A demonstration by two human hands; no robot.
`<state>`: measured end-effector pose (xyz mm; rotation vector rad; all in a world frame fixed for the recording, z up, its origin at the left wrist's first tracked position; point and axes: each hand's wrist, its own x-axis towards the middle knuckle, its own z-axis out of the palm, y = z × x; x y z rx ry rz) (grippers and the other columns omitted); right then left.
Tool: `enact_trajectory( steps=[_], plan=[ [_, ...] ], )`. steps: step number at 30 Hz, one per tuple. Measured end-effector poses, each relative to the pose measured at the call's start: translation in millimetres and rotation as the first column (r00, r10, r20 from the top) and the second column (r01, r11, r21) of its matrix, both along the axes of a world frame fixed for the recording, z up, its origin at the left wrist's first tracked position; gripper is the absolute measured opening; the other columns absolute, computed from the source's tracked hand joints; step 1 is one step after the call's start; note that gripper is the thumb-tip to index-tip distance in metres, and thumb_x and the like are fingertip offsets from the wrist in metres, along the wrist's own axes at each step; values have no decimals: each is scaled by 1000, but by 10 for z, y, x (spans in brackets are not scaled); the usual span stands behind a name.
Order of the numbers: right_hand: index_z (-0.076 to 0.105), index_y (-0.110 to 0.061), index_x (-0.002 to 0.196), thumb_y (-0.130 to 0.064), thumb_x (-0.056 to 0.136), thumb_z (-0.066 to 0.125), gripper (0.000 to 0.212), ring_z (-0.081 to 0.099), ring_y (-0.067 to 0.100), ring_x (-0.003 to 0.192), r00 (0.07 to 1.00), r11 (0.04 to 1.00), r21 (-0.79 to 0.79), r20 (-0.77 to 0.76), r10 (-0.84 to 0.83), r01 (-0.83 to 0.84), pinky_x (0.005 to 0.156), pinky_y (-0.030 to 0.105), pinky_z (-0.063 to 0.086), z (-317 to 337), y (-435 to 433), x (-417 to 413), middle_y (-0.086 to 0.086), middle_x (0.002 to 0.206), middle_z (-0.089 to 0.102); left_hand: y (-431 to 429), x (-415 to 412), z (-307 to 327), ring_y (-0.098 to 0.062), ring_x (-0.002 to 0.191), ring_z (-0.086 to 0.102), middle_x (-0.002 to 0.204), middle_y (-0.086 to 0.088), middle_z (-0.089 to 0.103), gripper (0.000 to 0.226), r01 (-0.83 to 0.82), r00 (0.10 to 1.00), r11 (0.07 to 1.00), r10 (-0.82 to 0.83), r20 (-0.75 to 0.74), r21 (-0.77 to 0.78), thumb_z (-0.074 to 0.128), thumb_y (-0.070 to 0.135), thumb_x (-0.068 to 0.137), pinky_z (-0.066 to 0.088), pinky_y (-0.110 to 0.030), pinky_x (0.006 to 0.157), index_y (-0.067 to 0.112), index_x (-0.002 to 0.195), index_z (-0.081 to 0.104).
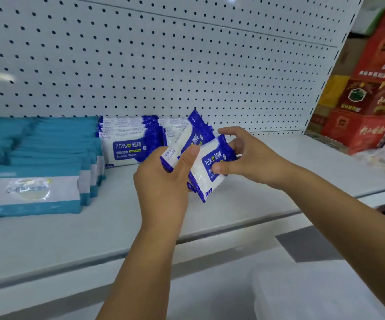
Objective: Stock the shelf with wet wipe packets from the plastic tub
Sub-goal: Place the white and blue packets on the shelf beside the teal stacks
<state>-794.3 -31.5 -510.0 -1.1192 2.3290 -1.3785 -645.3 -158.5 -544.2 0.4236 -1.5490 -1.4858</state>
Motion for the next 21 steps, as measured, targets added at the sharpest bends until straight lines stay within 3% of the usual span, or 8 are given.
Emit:
enact_trajectory(
  steps=[2, 5, 9, 11, 14, 18, 21],
  plan=[
    [52, -21, 130, -29, 54, 89, 85, 73, 20, 95, 995, 999, -40, 88, 39, -36, 78, 31, 59, -59, -92, -41, 8, 109, 71, -65, 2, -25, -17, 71, 70, 76, 6, 73, 19, -64, 998, 998, 64, -8, -17, 74, 37, 89, 61, -44, 58, 18, 89, 72],
    [57, -14, 112, -18, 59, 91, 63, 73, 19, 95, 995, 998, -53, 98, 34, -29, 76, 30, 58, -168, -203, -116, 4, 108, 74, -189, 16, -25, -12, 71, 70, 78, 9, 73, 17, -144, 990, 989, 144, 9, -33, 74, 37, 90, 61, -46, 64, 21, 94, 72],
    [57, -17, 95, -11, 70, 90, 42, 69, 10, 78, 995, 991, -94, 41, -92, 95, 65, 20, 56, -310, -325, -291, -1, 95, 74, -357, 45, -29, 11, 70, 64, 81, 23, 68, 9, -223, 969, 972, 230, 87, -80, 73, 28, 92, 53, -11, 61, 25, 100, 71],
    [57, -20, 98, -21, 69, 91, 45, 67, 10, 79, 981, 974, -120, 16, -193, 194, 67, 24, 58, -369, -380, -424, -4, 96, 71, -399, 76, -27, 6, 71, 64, 79, 25, 64, 7, -270, 948, 950, 291, 132, -154, 71, 30, 93, 55, -19, 67, 31, 98, 67],
    [55, -18, 105, -28, 68, 92, 53, 65, 16, 84, 963, 958, -115, -35, -268, 262, 74, 33, 56, -445, -484, -589, -1, 102, 68, -416, 103, -16, -9, 84, 66, 95, 18, 68, 17, -307, 920, 920, 353, 171, -246, 67, 33, 96, 55, -32, 77, 27, 111, 68],
    [52, -17, 114, -26, 66, 93, 64, 63, 18, 94, 959, 959, -128, -96, -266, 253, 79, 28, 53, -454, -652, -657, 0, 110, 64, -459, 169, -33, -12, 86, 64, 99, 14, 70, 18, -338, 891, 889, 408, 200, -310, 67, 30, 95, 47, -26, 70, 24, 112, 70],
    [44, -24, 129, -39, 58, 96, 89, 51, 19, 117, 927, 944, -138, -193, -322, 299, 99, 40, 47, -478, -817, -675, -2, 126, 51, -491, 217, -47, -11, 78, 58, 92, 11, 69, 15, -350, 849, 867, 454, 271, -355, 71, 29, 92, 39, -18, 59, 21, 105, 72]
  ],
)
